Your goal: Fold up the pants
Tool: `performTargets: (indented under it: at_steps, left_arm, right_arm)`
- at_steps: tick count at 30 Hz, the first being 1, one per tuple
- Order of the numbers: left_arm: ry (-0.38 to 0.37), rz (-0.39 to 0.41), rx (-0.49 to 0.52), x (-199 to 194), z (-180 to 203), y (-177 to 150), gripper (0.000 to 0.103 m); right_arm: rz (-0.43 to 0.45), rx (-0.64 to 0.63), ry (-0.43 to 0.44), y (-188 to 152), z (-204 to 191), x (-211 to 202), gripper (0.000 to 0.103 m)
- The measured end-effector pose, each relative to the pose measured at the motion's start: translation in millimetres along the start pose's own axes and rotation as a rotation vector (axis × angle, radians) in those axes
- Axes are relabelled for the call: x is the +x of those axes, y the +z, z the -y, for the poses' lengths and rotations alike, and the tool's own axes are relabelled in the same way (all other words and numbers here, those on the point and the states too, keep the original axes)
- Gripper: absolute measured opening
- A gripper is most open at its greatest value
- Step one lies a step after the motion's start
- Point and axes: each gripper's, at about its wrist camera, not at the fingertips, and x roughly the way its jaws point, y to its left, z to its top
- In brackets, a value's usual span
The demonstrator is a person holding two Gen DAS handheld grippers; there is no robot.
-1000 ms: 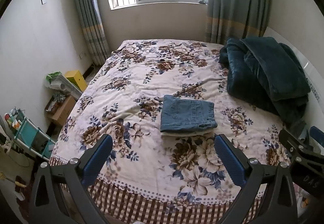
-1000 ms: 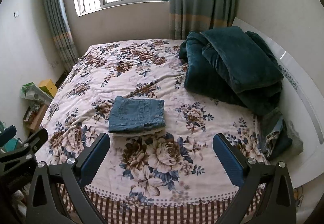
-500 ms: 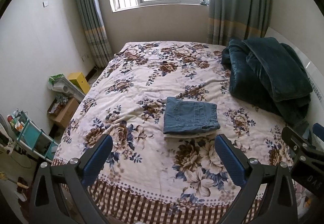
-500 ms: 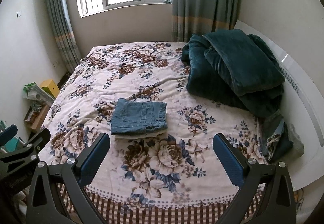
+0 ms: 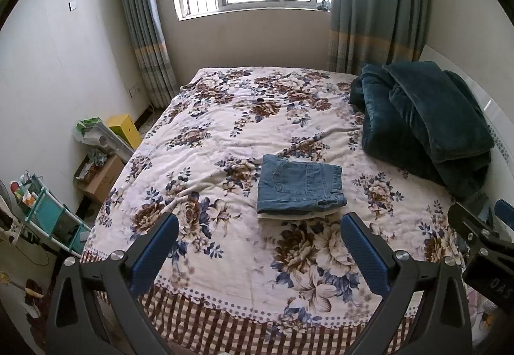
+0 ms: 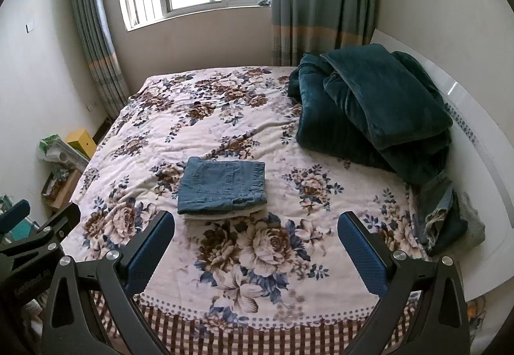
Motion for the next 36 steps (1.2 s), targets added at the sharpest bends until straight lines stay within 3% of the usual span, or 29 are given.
performTargets:
  at_steps: [36]
  left_arm:
    - [-0.002, 0.057, 0.014, -15.9, 0.7, 4.5, 0.103]
  right_arm:
    - [0.072, -0.014, -0.009, 1.7, -2.0, -19.1, 0.103]
